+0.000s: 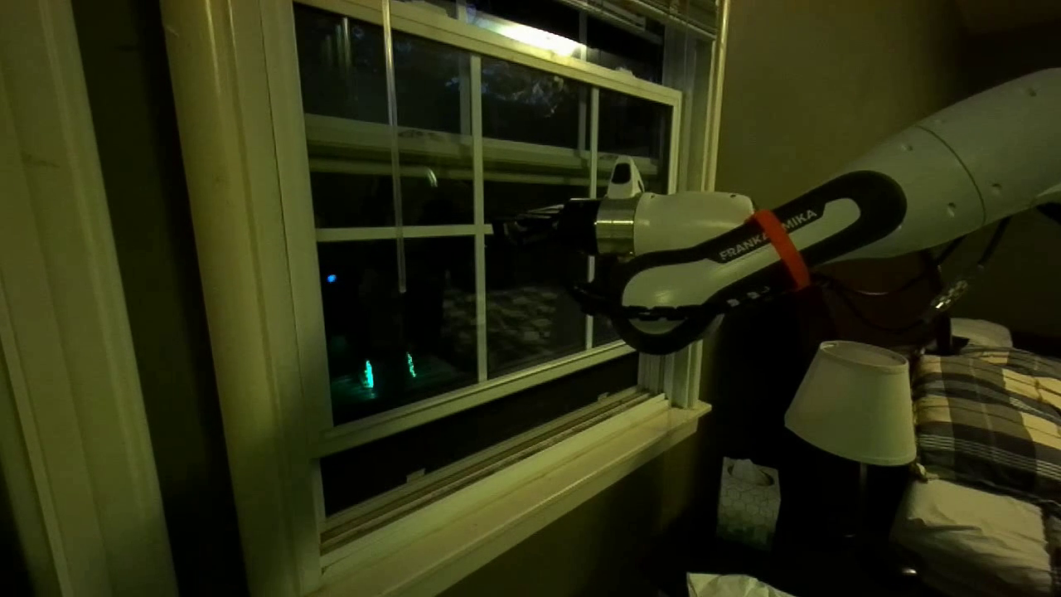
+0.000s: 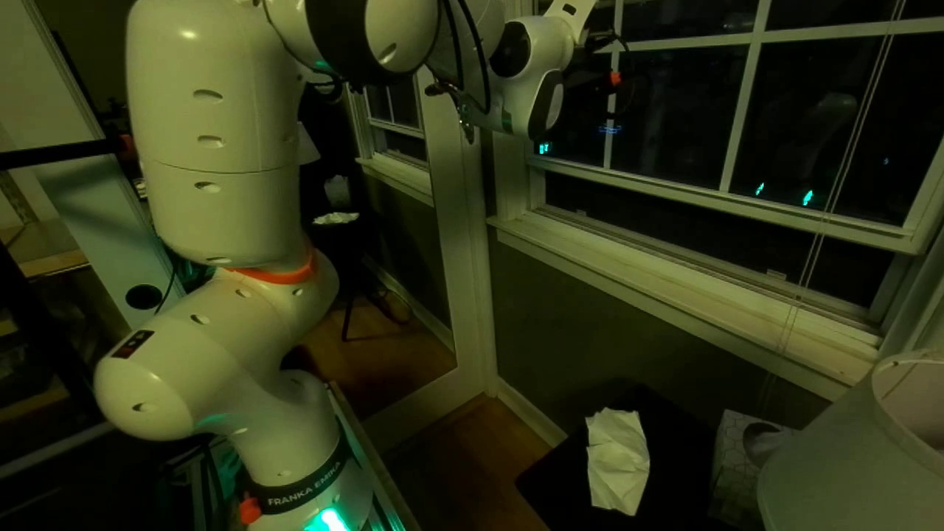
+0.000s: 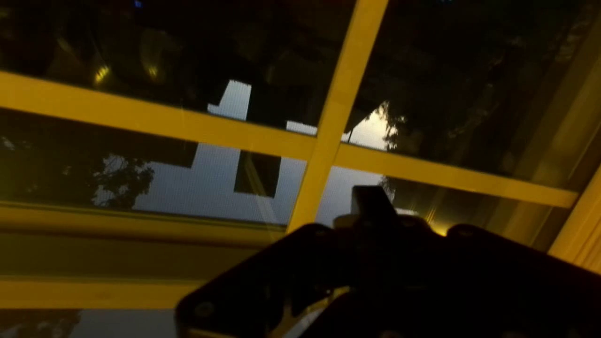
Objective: Slide the right window up
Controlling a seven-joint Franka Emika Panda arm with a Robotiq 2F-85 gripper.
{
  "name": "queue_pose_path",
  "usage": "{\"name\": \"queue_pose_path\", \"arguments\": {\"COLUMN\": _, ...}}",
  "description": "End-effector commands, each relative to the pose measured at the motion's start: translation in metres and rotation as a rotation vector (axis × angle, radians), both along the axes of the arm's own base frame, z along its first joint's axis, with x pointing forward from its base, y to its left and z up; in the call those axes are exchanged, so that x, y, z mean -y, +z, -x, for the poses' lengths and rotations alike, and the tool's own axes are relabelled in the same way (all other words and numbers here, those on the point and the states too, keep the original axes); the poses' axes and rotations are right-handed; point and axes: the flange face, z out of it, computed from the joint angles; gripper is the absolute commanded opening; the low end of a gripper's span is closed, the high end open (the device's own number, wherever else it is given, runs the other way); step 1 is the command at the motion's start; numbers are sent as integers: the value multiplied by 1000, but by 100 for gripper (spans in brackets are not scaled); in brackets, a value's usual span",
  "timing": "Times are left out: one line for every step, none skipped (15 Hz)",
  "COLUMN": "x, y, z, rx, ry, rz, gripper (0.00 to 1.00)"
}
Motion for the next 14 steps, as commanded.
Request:
{"name": "queue_pose_path", "arguments": {"x": 1, "y": -12, "z": 16, "rx": -175, "ry": -83, "rz": 72, "gripper": 34}}
{"name": "queue_pose_path", "arguments": {"x": -1, "y": -16, "z": 17, "rx": -222, "ry": -93, "rz": 94, "gripper": 40}}
{"name": "queue_pose_path", "arguments": {"x": -2, "y": -20, "z": 18, "rx": -266, "ry": -108, "rz": 118, "gripper": 49}}
{"name": "queue_pose_path", "arguments": {"x": -4, "y": -24, "z": 17, "rx": -311, "ry": -113, "rz": 143, "gripper": 56}}
{"name": "queue_pose_path", "arguments": {"x": -6, "y": -26, "z": 14, "rx": -362, "ry": -119, "rz": 156, "gripper": 63}}
{"name": "queue_pose_path", "arguments": {"x": -7, "y": -28, "z": 12, "rx": -409, "ry": -131, "rz": 179, "gripper": 71}}
{"name": "queue_pose_path", "arguments": {"x": -7, "y": -29, "z": 9, "rx": -456, "ry": -140, "rz": 200, "gripper": 78}}
{"name": "queue_pose_path", "arguments": {"x": -7, "y": -29, "z": 7, "rx": -505, "ry": -154, "rz": 220, "gripper": 87}}
{"name": "queue_pose_path", "arguments": {"x": -6, "y": -29, "z": 3, "rx": -562, "ry": -155, "rz": 237, "gripper": 93}}
{"name": "queue_pose_path", "arguments": {"x": -5, "y": -30, "z": 0, "rx": -622, "ry": -151, "rz": 245, "gripper": 99}}
{"name": "queue_pose_path", "arguments": {"x": -2, "y": -30, "z": -1, "rx": -682, "ry": -155, "rz": 249, "gripper": 100}}
{"name": "queue_pose_path", "arguments": {"x": 2, "y": -27, "z": -1, "rx": -739, "ry": -173, "rz": 253, "gripper": 100}}
{"name": "queue_pose_path", "arguments": {"x": 6, "y": -23, "z": 1, "rx": -790, "ry": -197, "rz": 253, "gripper": 100}}
{"name": "queue_pose_path", "arguments": {"x": 11, "y": -19, "z": 4, "rx": -849, "ry": -203, "rz": 242, "gripper": 100}}
